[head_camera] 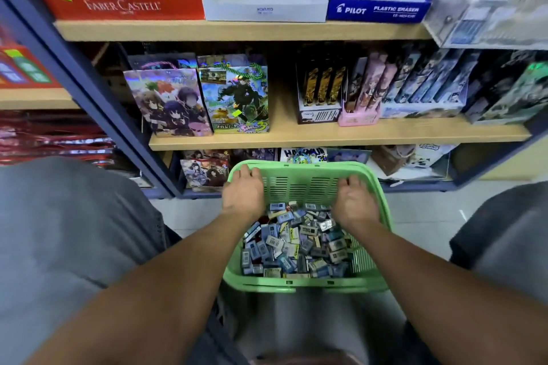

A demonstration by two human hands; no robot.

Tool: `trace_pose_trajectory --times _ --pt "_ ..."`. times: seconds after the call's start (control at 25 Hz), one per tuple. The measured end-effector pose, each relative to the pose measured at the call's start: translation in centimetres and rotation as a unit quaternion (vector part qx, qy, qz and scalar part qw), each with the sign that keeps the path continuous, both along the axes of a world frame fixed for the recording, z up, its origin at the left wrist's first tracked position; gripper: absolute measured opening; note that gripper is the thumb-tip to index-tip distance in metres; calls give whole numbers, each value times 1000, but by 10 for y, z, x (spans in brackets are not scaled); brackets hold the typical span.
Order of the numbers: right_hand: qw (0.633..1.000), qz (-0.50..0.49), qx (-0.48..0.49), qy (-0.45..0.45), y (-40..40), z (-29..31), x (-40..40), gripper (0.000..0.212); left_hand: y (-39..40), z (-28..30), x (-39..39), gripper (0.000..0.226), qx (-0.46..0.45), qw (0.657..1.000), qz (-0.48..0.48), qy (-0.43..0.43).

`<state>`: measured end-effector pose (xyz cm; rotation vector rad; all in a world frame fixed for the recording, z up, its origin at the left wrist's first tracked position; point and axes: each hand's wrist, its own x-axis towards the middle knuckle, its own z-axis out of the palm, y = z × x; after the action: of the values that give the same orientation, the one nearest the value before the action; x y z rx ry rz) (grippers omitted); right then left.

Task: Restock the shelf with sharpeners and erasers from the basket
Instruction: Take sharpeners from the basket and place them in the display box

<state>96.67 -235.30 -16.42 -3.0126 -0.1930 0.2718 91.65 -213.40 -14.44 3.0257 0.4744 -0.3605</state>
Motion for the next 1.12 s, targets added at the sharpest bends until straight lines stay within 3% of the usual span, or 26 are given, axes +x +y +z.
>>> trace_pose_trajectory --times 0.16,0.36,0.48,0.6,0.72,0.8,0.96,1.12 --pt "981 -37 49 186 26 -37 0 37 -13 -23 10 37 -118 986 -27 118" --pt "958 -23 71 277 28 -88 -9 59 -20 -65 22 28 -168 966 -14 198" --pt "955 21 101 280 36 -116 -13 61 -23 -97 16 47 -182 954 13 238" --pt "959 67 94 257 40 -137 -19 66 -19 -127 4 78 -196 958 79 194" --pt "971 154 63 170 48 -143 -20 74 -26 -144 -7 91 -217 956 154 119" --pt "962 199 77 168 66 -142 -16 74 -31 -154 -11 94 -237 948 200 70" --pt "952 201 111 203 105 -144 -3 66 -25 -164 -17 59 -240 944 227 -14" --pt "933 248 91 245 124 -155 4 64 -29 -166 -24 41 -178 957 229 11"
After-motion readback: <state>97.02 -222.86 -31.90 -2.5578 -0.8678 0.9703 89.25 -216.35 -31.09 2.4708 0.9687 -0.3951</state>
